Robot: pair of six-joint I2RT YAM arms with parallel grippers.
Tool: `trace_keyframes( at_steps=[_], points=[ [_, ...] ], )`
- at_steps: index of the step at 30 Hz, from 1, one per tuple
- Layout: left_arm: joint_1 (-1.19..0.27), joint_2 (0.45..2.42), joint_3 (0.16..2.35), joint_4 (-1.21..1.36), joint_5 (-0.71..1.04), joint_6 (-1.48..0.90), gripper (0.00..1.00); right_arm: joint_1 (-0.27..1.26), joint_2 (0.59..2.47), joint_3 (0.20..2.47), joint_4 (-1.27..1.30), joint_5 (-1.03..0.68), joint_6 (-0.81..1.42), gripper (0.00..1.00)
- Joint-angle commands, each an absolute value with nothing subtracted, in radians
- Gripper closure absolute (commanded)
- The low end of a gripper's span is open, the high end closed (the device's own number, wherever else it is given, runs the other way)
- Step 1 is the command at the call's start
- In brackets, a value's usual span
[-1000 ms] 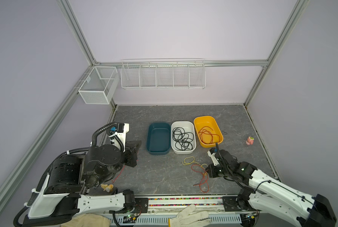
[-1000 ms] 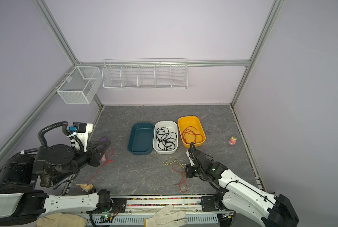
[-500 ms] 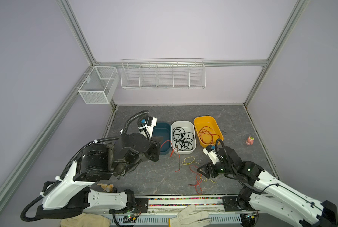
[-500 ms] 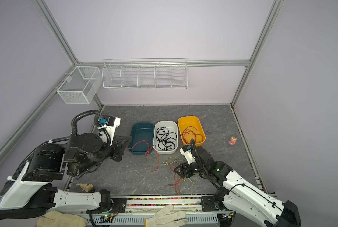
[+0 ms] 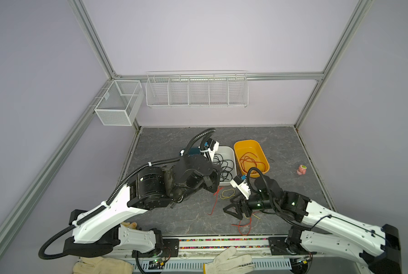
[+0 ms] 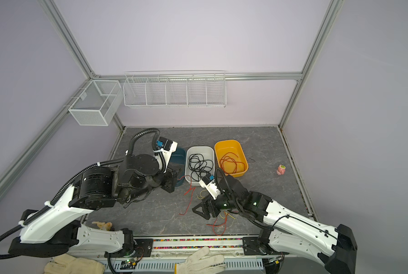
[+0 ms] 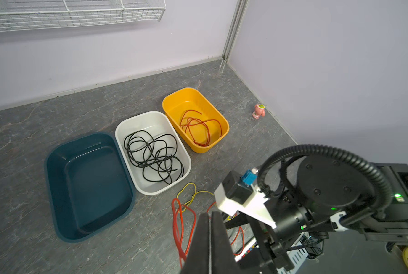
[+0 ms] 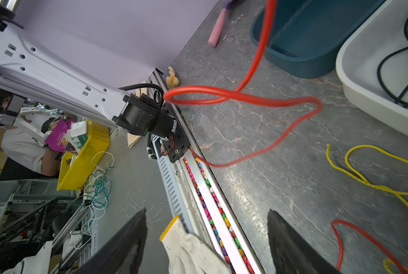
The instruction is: Untangle the cables
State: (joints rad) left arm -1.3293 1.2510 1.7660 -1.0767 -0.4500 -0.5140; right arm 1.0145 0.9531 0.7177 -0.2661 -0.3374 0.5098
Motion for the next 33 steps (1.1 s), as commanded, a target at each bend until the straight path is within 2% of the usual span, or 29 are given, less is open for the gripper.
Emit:
trace_keyframes(
  at_steps=[1, 13, 22, 25, 33],
  points=[
    [-1.325, 1.245, 1.736, -1.03, -0.426, -0.501, 1.0, 1.042, 0.953, 0.7, -0.123, -0.299, 0.603, 0.19],
    [-1.324, 1.223, 1.648, -0.926, -0.377, -0.523, 1.0, 1.045, 0.95, 0.642, 0.01, -0.112, 0.791, 0.18],
    [-1.323, 1.218, 1.632, -0.9, -0.364, -0.531, 1.0, 1.046, 1.031, 0.644, 0.118, -0.137, 0.861, 0.25],
    [-1.324, 1.214, 1.619, -0.892, -0.358, -0.535, 1.0, 1.045, 1.035, 0.643, 0.121, -0.123, 0.865, 0.29],
    [-1.324, 1.199, 1.583, -0.877, -0.358, -0.545, 1.0, 1.046, 0.969, 0.64, 0.014, 0.012, 0.85, 0.52]
  ],
)
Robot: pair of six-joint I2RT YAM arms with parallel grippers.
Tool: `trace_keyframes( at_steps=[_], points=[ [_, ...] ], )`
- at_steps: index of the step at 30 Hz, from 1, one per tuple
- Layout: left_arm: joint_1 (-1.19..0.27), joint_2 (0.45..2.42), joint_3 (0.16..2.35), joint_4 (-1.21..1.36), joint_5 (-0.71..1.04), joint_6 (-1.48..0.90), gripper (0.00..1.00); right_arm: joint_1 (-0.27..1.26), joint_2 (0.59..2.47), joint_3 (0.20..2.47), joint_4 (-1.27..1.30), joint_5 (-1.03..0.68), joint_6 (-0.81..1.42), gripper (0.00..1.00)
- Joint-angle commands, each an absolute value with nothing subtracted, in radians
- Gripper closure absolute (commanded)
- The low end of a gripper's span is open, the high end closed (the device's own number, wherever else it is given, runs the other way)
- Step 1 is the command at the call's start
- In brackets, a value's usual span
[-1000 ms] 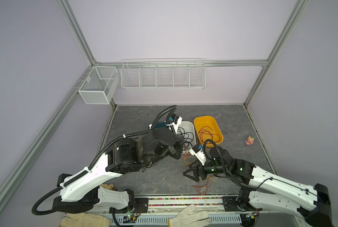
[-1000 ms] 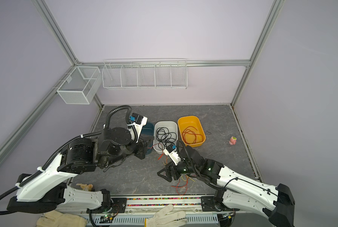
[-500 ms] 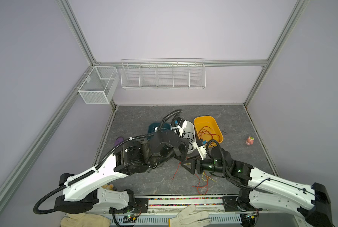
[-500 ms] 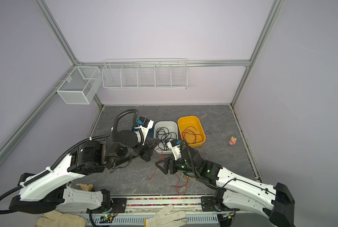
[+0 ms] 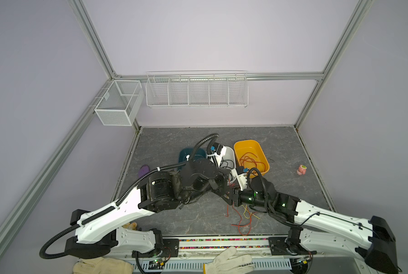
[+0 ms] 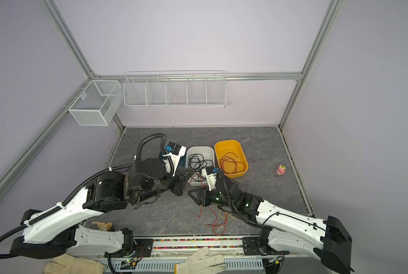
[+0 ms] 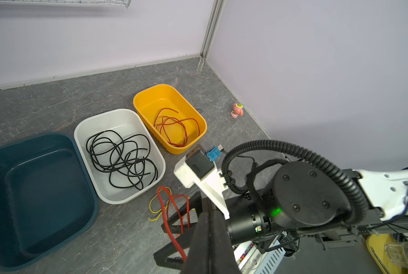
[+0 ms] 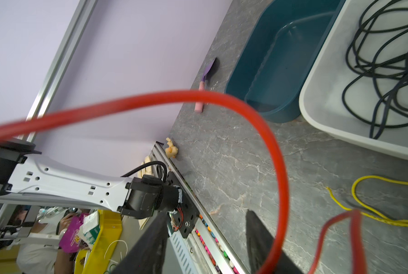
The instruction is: Untangle the cables
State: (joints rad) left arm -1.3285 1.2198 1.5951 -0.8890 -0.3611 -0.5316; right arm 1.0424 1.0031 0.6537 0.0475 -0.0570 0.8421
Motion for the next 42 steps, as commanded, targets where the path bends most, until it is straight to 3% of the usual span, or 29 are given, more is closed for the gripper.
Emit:
trace_keyframes(
  at_steps=[1, 6, 13, 18, 27, 42],
  points=[
    [-1.323, 1.195, 1.579, -0.875, -0.357, -0.546, 1.0, 1.046, 0.962, 0.639, 0.006, 0.022, 0.849, 0.54],
    [-1.324, 1.201, 1.577, -0.871, -0.35, -0.549, 1.0, 1.045, 0.962, 0.65, -0.037, 0.046, 0.839, 0.53],
    [-1.324, 1.197, 1.571, -0.876, -0.345, -0.56, 1.0, 1.045, 0.944, 0.658, -0.112, 0.092, 0.83, 0.36],
    [-1.324, 1.196, 1.566, -0.873, -0.344, -0.561, 1.0, 1.046, 0.929, 0.657, -0.121, 0.11, 0.815, 0.37],
    [-1.324, 1.197, 1.562, -0.881, -0.337, -0.563, 1.0, 1.046, 0.934, 0.663, -0.113, 0.101, 0.806, 0.55],
    [-1.324, 1.175, 1.494, -0.89, -0.373, -0.566, 1.0, 1.045, 0.905, 0.675, -0.166, 0.105, 0.761, 0.94]
  ],
)
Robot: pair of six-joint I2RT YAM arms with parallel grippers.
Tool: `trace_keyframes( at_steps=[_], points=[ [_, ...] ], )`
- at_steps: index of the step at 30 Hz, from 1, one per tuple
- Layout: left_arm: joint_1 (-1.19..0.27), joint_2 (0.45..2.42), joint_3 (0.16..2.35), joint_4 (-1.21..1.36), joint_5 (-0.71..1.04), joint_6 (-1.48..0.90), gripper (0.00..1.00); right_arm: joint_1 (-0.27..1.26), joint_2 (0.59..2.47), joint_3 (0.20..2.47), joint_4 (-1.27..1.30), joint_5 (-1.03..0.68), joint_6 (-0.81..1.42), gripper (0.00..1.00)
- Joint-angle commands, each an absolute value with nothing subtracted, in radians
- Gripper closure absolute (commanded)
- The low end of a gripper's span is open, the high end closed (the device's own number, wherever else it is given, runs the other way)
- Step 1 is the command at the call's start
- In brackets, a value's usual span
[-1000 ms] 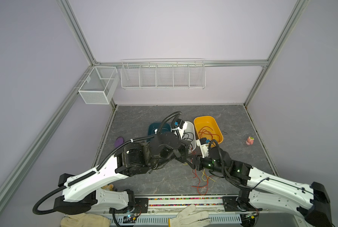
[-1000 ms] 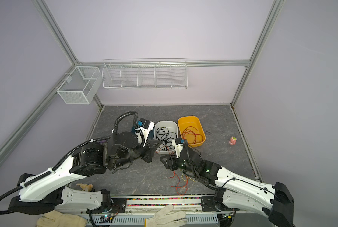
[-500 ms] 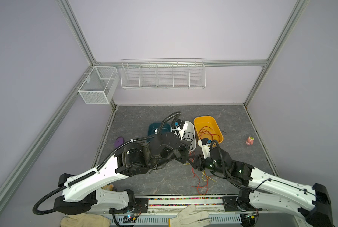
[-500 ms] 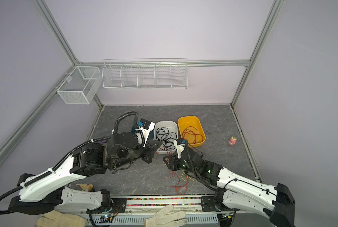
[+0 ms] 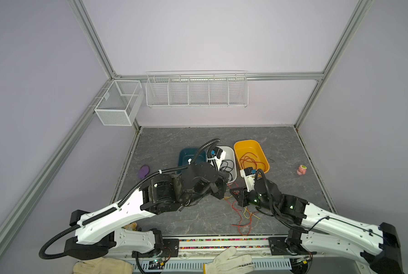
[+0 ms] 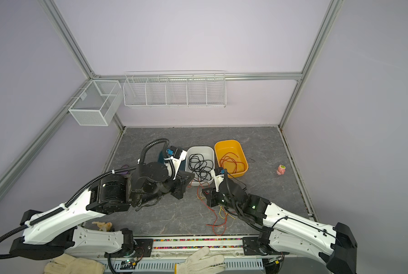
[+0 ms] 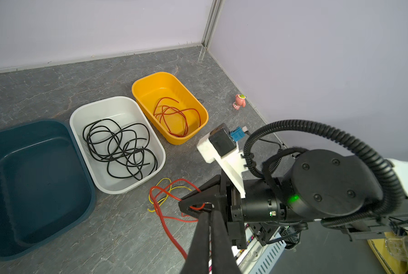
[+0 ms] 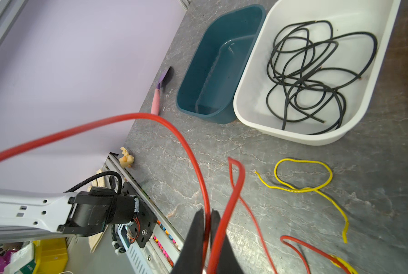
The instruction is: Untangle the cables
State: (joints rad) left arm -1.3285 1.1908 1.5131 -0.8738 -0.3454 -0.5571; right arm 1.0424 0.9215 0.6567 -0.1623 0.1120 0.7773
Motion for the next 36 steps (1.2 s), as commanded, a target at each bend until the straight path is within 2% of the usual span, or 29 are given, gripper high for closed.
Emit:
trace_keyframes(
  at_steps=[1, 10, 20, 26, 36],
  points=[
    [-1.322, 1.174, 1.483, -0.887, -0.374, -0.566, 1.0, 1.045, 0.904, 0.676, -0.166, 0.097, 0.757, 0.94],
    [-1.261, 1.133, 1.343, -0.841, -0.335, -0.593, 1.0, 1.045, 0.833, 0.675, -0.217, 0.083, 0.701, 0.94],
    [-1.159, 1.087, 1.125, -0.722, -0.223, -0.632, 0.83, 1.045, 0.738, 0.731, -0.371, 0.131, 0.633, 0.94],
    [-1.1, 1.091, 1.077, -0.712, -0.183, -0.609, 0.74, 1.043, 0.694, 0.772, -0.48, 0.213, 0.608, 0.94],
    [-0.95, 1.048, 1.067, -0.761, -0.119, -0.518, 0.5, 1.028, 0.696, 0.845, -0.673, 0.319, 0.606, 0.94]
  ],
)
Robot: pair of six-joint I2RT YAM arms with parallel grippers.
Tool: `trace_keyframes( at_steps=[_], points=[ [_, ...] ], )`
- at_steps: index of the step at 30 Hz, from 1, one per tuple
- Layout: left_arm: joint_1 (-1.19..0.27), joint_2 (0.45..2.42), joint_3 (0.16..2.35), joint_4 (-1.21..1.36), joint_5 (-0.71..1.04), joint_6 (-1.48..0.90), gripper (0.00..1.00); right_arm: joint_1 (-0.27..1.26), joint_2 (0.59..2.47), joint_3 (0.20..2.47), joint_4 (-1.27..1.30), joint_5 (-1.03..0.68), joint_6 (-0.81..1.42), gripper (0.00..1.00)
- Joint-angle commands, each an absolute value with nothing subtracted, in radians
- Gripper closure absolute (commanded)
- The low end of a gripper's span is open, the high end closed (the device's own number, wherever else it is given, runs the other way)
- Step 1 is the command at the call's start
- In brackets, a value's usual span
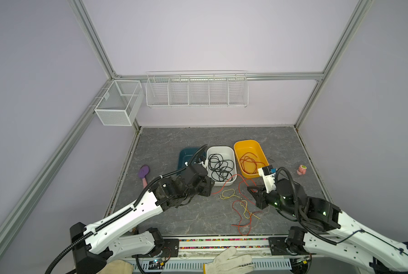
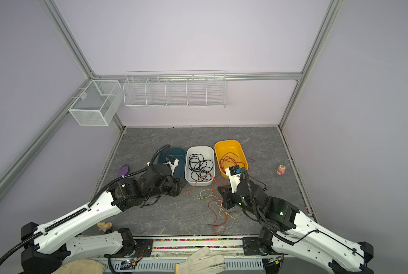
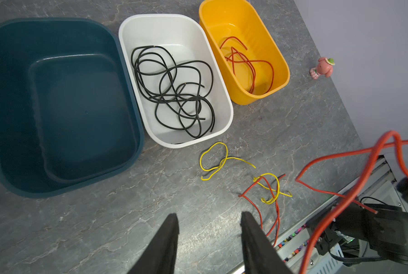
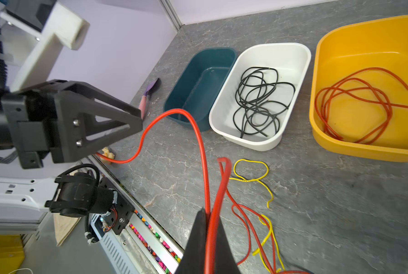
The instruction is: Untangle the cables
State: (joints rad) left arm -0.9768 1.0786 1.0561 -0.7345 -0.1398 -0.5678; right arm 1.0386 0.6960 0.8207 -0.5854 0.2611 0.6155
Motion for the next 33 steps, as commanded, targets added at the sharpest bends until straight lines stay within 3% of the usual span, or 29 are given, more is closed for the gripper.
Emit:
trace_keyframes(
  at_steps=[1, 12, 17, 25, 33],
  points=[
    [-0.937, 1.04, 1.072, -0.772, -0.12, -0.508, 0.48, 1.024, 0.698, 0.848, -0.686, 0.327, 0.608, 0.94],
    [-0.831, 0.922, 1.094, -0.815, -0.185, -0.41, 0.12, 0.903, 0.687, 0.855, -0.812, 0.319, 0.605, 0.94],
    [-0.823, 0.897, 1.079, -0.808, -0.26, -0.37, 0.01, 0.839, 0.706, 0.887, -0.864, 0.322, 0.595, 0.94],
    [-0.822, 0.859, 0.952, -0.709, -0.352, -0.325, 0.01, 0.72, 0.831, 1.003, -0.906, 0.335, 0.492, 0.94],
    [-0.823, 0.693, 0.695, -0.497, -0.406, -0.3, 0.01, 0.57, 1.033, 1.172, -0.987, 0.359, 0.432, 0.94]
  ],
)
